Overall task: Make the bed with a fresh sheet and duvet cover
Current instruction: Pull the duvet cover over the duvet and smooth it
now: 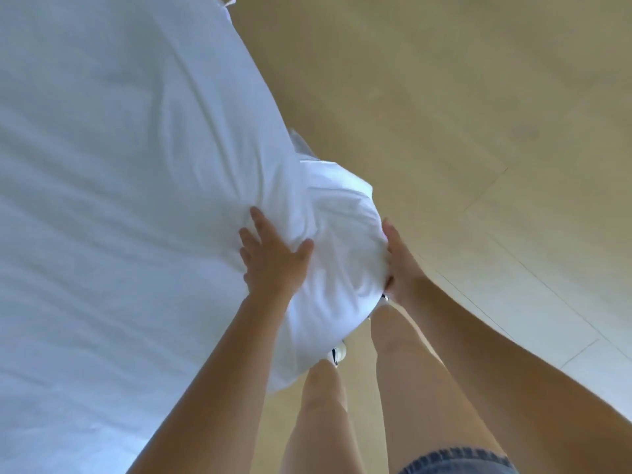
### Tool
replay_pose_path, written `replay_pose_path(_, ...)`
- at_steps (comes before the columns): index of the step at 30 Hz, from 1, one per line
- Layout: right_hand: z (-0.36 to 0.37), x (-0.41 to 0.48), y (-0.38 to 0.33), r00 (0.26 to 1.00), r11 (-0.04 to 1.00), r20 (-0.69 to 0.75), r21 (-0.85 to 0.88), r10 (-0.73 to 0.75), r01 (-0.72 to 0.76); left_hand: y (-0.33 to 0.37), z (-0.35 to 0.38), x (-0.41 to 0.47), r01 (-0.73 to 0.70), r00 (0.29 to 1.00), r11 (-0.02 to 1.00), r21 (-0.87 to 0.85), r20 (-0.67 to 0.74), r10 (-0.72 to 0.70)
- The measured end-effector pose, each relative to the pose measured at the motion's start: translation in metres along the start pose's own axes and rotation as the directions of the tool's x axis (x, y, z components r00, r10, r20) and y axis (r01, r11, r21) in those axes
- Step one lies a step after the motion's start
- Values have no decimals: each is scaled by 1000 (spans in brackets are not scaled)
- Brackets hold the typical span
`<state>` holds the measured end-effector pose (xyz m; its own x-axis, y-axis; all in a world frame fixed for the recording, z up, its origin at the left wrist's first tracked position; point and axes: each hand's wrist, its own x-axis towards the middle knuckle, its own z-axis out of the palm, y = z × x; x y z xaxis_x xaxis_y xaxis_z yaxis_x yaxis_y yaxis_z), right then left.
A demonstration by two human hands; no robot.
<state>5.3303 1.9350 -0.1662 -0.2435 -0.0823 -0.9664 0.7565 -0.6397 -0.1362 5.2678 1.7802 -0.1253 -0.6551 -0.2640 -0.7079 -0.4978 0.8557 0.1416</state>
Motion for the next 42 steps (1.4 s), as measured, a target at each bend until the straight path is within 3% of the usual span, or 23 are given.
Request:
replay_pose_path(3,12,36,-49,997,999,-68,27,40,-39,0,3,4,37,999,999,18,9,-37)
replay_pose_path(7,26,100,-65,996,928,-74,-371,-55,24,13,-2,2,17,998,999,-29,-54,-19)
replay_pose_path(9,50,72,-69,986,896,-94,-436,-139,85,24,-3,3,24,996,999,-44,-82,-27)
replay_pose_path(13,60,12,-87,908,876,-4,-264,-419,403,39,-13,12,-65,931,996,68,-354,85)
replay_pose_path(16,-1,-37,-113,825,832,-125,-13,-551,554,49,-34,10,-211,853,967,143,-456,254)
replay_pose_path(17,-29,-40,-111,804,825,-223,-1,-551,565,52,-36,6,-246,845,952,183,-441,303)
replay_pose_path(19,-63,-30,-87,815,895,-411,-4,-408,445,58,-28,-1,-268,877,920,285,-322,356)
replay_pose_path(21,-74,5,-51,806,960,-539,-23,-246,277,54,-8,2,-188,949,938,291,-193,250)
replay_pose_path(24,-76,60,-24,802,958,-543,-257,-249,124,52,10,23,-106,983,962,250,-117,139)
replay_pose_path(25,-79,71,-22,804,908,-520,-415,-287,57,53,12,28,-113,983,957,265,-108,146)
replay_pose_path(28,-87,76,-24,841,622,-376,-781,-389,-62,54,18,32,-173,976,942,286,-76,203)
replay_pose_path(33,-94,19,-19,954,315,-41,-947,-296,57,38,38,8,-159,985,957,242,108,136)
replay_pose_path(37,-115,-43,-16,980,189,-4,-981,-199,34,24,54,-30,-98,944,960,261,329,7)
replay_pose_path(42,-144,-105,-55,968,135,-46,-991,-248,-12,49,50,-62,-209,896,960,188,429,111)
